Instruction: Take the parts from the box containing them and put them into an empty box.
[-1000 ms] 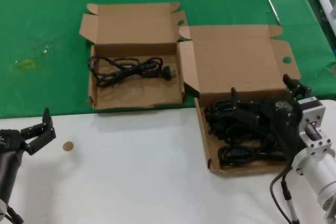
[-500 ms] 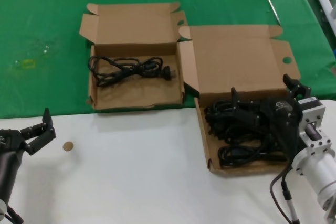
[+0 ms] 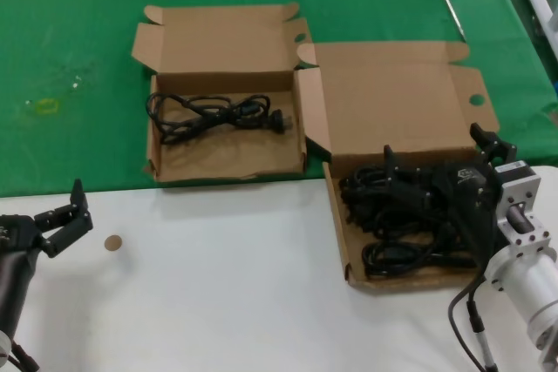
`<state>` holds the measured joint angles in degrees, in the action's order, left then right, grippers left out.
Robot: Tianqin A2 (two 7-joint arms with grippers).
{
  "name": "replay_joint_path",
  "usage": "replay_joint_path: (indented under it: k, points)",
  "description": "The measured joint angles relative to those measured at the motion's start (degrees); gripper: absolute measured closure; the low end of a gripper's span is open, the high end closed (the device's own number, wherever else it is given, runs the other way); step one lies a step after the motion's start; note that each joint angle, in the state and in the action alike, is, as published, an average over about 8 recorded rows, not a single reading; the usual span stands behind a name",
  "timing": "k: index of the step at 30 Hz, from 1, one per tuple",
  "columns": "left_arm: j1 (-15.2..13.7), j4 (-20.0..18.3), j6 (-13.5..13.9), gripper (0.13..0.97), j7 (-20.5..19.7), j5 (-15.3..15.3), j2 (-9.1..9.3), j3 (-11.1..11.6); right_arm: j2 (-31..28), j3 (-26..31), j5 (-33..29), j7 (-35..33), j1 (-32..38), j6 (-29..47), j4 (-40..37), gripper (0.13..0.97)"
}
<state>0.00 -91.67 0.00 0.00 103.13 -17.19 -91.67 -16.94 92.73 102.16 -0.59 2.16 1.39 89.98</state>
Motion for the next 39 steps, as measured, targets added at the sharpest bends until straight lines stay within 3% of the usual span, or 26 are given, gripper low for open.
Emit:
replay_joint_path:
  k: [39]
  points:
    - [0.0, 0.0, 0.0, 0.132, 0.0, 0.0, 0.00, 0.0, 0.0, 0.0, 0.0, 0.0, 0.0, 0.0, 0.0, 0.129]
